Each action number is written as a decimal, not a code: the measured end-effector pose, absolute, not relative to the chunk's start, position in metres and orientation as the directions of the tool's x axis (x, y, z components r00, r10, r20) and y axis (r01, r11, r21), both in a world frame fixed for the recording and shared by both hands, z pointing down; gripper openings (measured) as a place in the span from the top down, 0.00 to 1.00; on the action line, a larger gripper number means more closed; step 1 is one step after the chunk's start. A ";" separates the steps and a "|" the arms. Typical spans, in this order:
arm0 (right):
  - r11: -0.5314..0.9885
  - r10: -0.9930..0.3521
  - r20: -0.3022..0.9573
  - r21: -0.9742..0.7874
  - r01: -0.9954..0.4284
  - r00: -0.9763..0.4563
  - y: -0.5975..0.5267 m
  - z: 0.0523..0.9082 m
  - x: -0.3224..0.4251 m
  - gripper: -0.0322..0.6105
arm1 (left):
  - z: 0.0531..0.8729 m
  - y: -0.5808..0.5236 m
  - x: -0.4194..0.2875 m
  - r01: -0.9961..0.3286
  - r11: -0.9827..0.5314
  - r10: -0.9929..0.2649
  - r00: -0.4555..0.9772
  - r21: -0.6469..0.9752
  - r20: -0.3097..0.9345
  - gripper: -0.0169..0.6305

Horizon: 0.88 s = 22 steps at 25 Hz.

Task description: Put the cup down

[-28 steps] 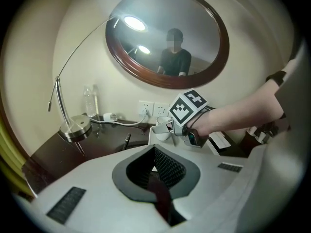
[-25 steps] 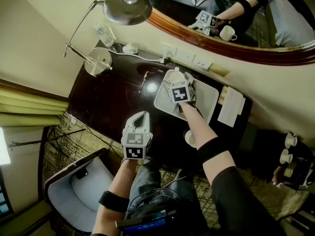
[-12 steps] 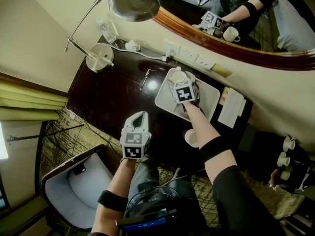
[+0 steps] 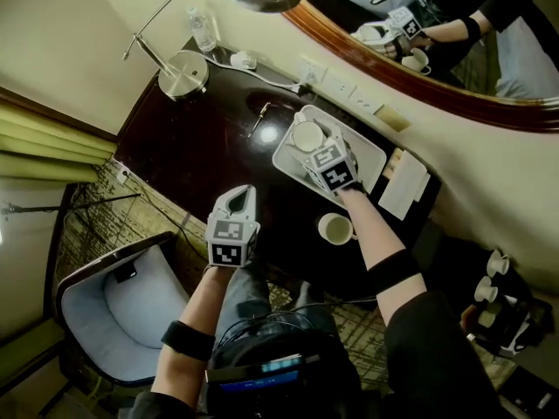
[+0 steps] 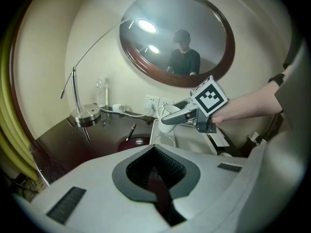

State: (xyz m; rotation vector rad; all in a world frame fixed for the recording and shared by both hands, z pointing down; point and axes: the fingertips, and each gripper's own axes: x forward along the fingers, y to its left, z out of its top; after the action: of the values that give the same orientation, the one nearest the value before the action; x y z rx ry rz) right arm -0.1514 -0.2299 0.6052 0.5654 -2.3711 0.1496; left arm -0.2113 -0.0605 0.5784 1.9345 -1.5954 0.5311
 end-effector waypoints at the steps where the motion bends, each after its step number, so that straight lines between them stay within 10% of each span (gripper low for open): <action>1: 0.919 -0.325 0.646 0.044 -0.391 -0.691 -0.217 0.601 -0.158 0.31 | 0.580 -0.056 -0.213 -0.978 -0.116 -0.753 0.200 0.172 0.627 0.99; 22: 0.984 0.160 0.712 -0.059 0.169 -0.684 -0.045 0.659 -0.194 0.31 | 0.578 0.025 -0.212 -0.986 0.113 -0.757 -0.003 0.126 0.653 0.99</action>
State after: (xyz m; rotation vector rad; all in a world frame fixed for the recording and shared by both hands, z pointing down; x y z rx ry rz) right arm -0.1940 -0.0454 0.6589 -0.2281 -2.3345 -0.0147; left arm -0.2120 0.0247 0.5776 1.6935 -1.8098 0.5027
